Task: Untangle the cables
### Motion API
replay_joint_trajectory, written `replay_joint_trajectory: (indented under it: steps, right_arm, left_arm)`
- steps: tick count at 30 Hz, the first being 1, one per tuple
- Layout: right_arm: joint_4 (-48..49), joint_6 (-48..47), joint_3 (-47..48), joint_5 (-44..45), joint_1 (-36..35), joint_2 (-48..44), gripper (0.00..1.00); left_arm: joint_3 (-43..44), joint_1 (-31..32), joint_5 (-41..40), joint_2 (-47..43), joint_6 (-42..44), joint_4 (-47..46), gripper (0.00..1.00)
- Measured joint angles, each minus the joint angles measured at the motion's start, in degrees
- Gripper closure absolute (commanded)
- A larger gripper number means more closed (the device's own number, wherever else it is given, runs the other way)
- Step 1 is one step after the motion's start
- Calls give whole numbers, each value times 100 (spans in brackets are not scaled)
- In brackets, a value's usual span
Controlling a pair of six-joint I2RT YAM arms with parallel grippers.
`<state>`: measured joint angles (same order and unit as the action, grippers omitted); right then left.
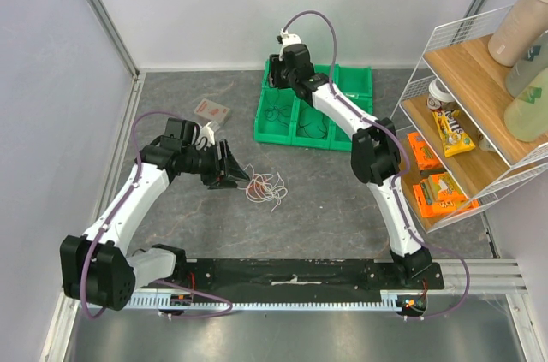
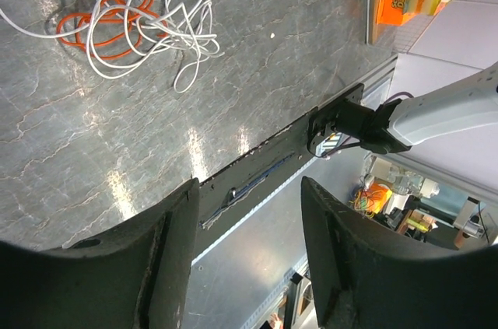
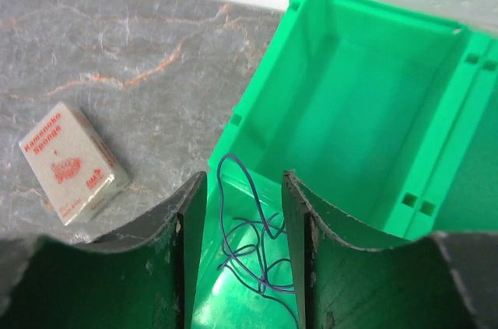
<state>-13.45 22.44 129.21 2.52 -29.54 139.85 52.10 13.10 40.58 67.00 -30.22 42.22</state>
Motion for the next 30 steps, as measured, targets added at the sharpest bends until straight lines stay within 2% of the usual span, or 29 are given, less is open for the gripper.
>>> replay_joint_trajectory:
  steps: [2, 4, 6, 9, 13, 17, 18, 19, 21, 23, 27, 30]
  right_arm:
    - [-59, 4, 28, -155, 7, 116, 47]
    - [-122, 9, 26, -282, 13, 197, 49]
    - [-162, 9, 24, -363, 13, 245, 63]
    - [-166, -15, -39, -420, 13, 249, 99]
    - [-177, 98, -398, -422, 13, 146, 100]
    - [-177, 195, -1519, -483, 13, -424, 100]
    - [-173, 210, -1832, -496, 13, -616, 97]
    - [-184, 227, -2055, -511, 13, -774, 83]
    - [-199, 247, -2315, -557, 13, -1025, 61]
    - [-273, 177, -2256, -581, 13, -1126, 48]
    - [-796, 15, -1794, -640, 9, -1180, 40]
    - [-1049, -48, -2131, -811, -2, -1606, 39]
  left_arm:
    - [2, 0, -7, -2, 48, 48, 36]
    - [2, 0, -4, -2, 63, 98, 35]
    - [2, 0, 0, -4, 66, 96, 34]
    - [0, 0, 0, -9, 66, 92, 37]
    - [-39, 0, 4, 11, 63, 72, 42]
    - [-109, 0, 57, 192, 33, -90, 37]
    - [-120, 0, 57, 251, 24, -127, 36]
    - [-122, 0, 55, 334, 13, -168, 35]
    - [-122, 0, 37, 562, 11, -275, 34]
    - [-92, 2, -4, 782, 20, -313, 35]
    - [212, 42, -153, 1445, 76, -365, 42]
    - [452, 127, -262, 1878, 118, -516, 43]
